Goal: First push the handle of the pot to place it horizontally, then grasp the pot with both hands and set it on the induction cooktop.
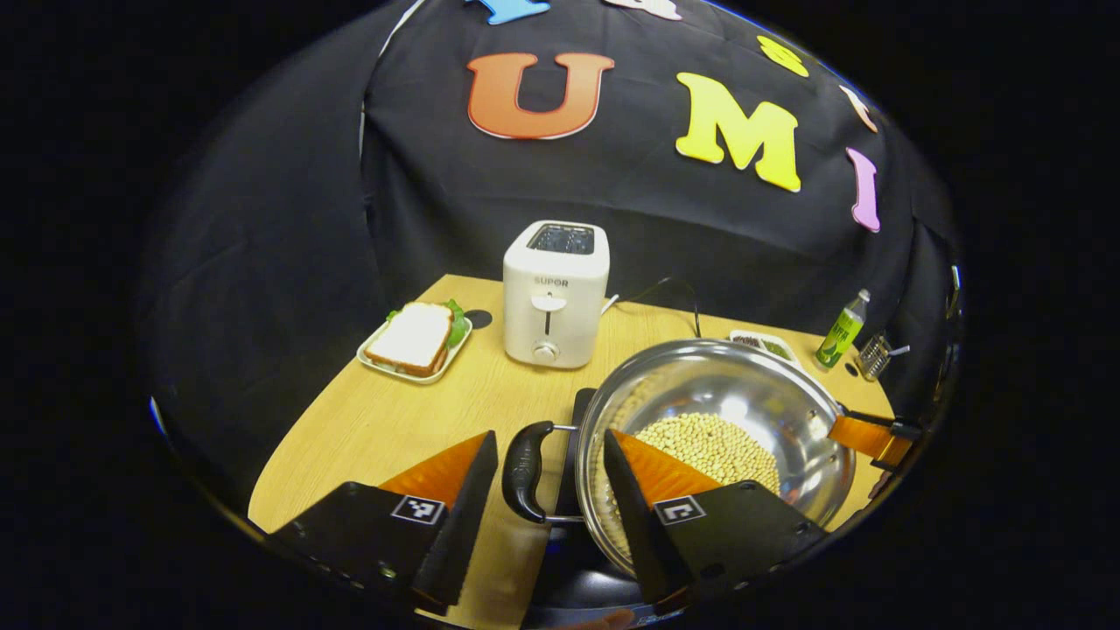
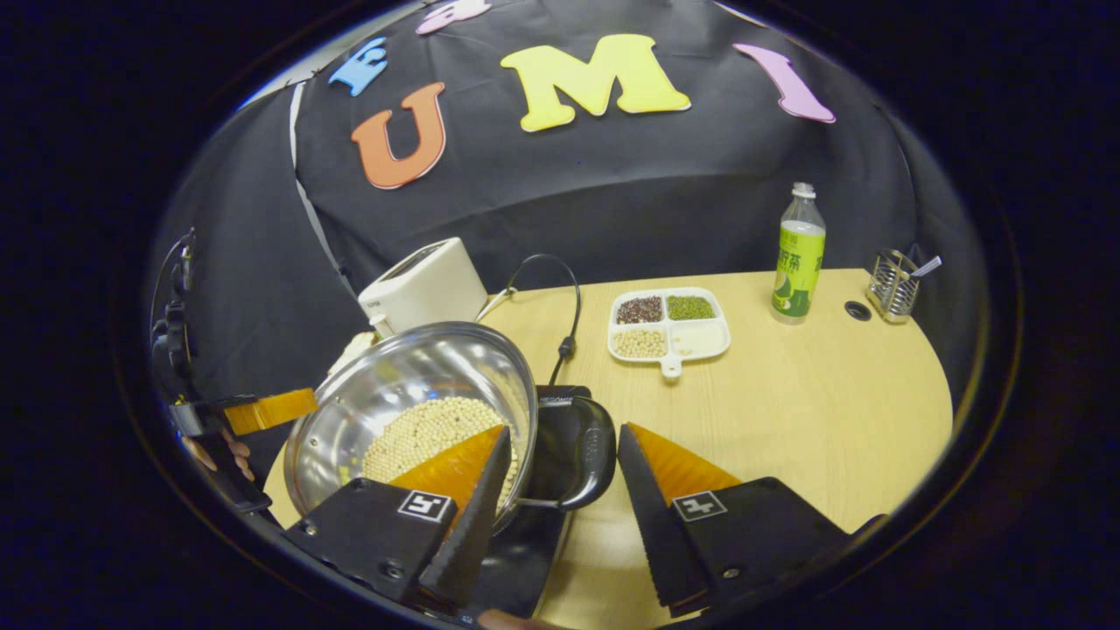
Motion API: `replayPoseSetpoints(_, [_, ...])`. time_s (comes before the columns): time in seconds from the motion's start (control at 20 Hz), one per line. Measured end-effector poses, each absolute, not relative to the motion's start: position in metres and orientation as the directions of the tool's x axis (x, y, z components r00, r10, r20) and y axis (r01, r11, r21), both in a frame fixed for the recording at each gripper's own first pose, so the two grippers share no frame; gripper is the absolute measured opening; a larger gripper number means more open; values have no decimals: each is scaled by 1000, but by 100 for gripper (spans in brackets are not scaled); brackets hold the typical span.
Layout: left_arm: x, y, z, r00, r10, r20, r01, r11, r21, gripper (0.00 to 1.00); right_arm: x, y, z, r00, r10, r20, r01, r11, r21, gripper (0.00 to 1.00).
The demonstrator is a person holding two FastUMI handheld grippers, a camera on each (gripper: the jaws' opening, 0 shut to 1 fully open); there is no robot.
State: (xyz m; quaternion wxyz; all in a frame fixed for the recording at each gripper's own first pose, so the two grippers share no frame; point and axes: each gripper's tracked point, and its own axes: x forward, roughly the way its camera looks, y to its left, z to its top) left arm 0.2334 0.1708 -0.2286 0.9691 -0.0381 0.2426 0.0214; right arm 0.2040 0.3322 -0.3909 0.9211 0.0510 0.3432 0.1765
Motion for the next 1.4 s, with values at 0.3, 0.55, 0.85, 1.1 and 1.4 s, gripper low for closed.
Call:
replayPoseSetpoints(0.3, [194, 151, -187, 928, 21, -372, -42, 998, -50, 96, 176, 308, -338, 799, 331, -502, -301, 943, 141, 96])
replayPoseSetpoints(0.55, [153, 108, -162, 952, -28, -304, 10, 998, -62, 95, 130, 270, -298, 847, 308, -433, -300, 950, 88, 98])
replayPoseSetpoints(0.85, [108, 50, -121, 979, -79, -190, 73, 997, -39, 95, 88, 192, -241, 917, 231, -326, -228, 972, 48, 96])
replayPoseSetpoints(1.1, [70, 5, -84, 988, -123, -88, 121, 992, -25, 95, 54, 131, -188, 951, 190, -242, -181, 982, 62, 98])
replayPoseSetpoints(1.4, [2, -37, -47, 988, -145, 46, 142, 988, 65, 95, 0, 82, -132, 983, 139, -118, -135, 990, 43, 96])
